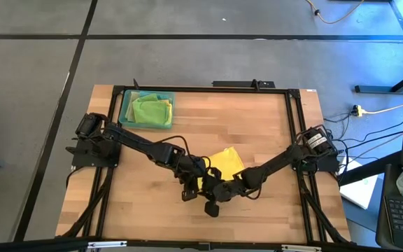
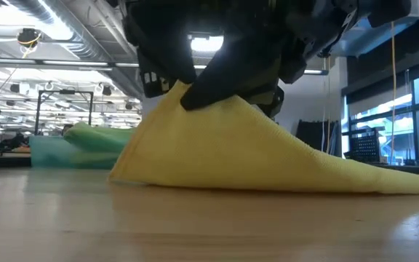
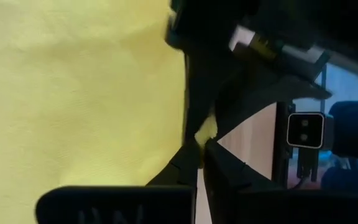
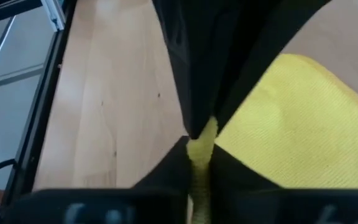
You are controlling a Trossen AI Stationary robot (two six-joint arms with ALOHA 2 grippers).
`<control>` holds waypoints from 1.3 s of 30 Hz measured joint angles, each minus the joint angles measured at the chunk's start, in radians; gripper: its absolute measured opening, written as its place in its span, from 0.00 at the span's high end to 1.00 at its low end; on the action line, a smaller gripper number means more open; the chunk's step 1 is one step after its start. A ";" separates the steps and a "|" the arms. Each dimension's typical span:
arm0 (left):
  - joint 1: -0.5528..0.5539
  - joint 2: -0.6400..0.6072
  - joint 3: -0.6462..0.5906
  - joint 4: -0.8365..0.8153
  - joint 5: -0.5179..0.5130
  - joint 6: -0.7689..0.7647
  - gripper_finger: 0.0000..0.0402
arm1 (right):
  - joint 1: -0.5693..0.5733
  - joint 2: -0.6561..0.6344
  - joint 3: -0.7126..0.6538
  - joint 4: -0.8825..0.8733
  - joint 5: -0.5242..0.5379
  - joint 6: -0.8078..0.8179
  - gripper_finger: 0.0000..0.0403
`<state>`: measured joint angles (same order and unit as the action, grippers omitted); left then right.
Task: Fold microfiber towels
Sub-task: Fold the yellow microfiber cloth
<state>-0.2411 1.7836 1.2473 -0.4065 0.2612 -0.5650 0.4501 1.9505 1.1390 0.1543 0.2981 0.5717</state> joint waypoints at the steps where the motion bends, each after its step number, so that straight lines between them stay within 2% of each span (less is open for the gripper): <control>1: 0.004 -0.001 0.000 0.000 0.002 0.005 0.98 | -0.001 0.001 0.000 0.000 -0.002 0.007 0.96; 4: 0.015 -0.001 0.001 -0.023 0.007 0.047 0.94 | -0.002 0.001 0.000 0.000 -0.009 0.029 0.97; 11: 0.051 -0.054 0.002 -0.219 -0.035 0.185 0.84 | -0.001 0.001 0.000 -0.021 -0.092 0.029 0.98; 16: 0.075 -0.096 0.002 -0.282 -0.037 0.228 0.81 | 0.006 -0.017 -0.001 -0.028 -0.080 0.038 0.97; 20: 0.050 -0.117 0.002 -0.272 0.011 0.284 0.81 | 0.006 -0.043 -0.001 -0.067 -0.065 0.054 0.99; 26: -0.027 -0.126 0.001 -0.264 -0.034 0.421 0.76 | 0.006 -0.090 -0.001 -0.167 -0.005 0.056 0.97; 29: -0.055 -0.126 0.000 -0.212 -0.052 0.421 0.71 | 0.006 -0.104 0.000 -0.220 0.005 0.073 0.98; 34: -0.079 -0.125 -0.038 -0.078 -0.175 0.394 0.61 | 0.006 -0.120 0.000 -0.242 0.023 0.104 0.98; 39: -0.080 -0.125 -0.109 0.007 -0.194 0.302 0.53 | 0.006 -0.129 0.000 -0.243 0.023 0.104 0.97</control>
<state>-0.3210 1.6588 1.1381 -0.3998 0.0677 -0.2631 0.4564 1.8214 1.1389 -0.0884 0.3210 0.6758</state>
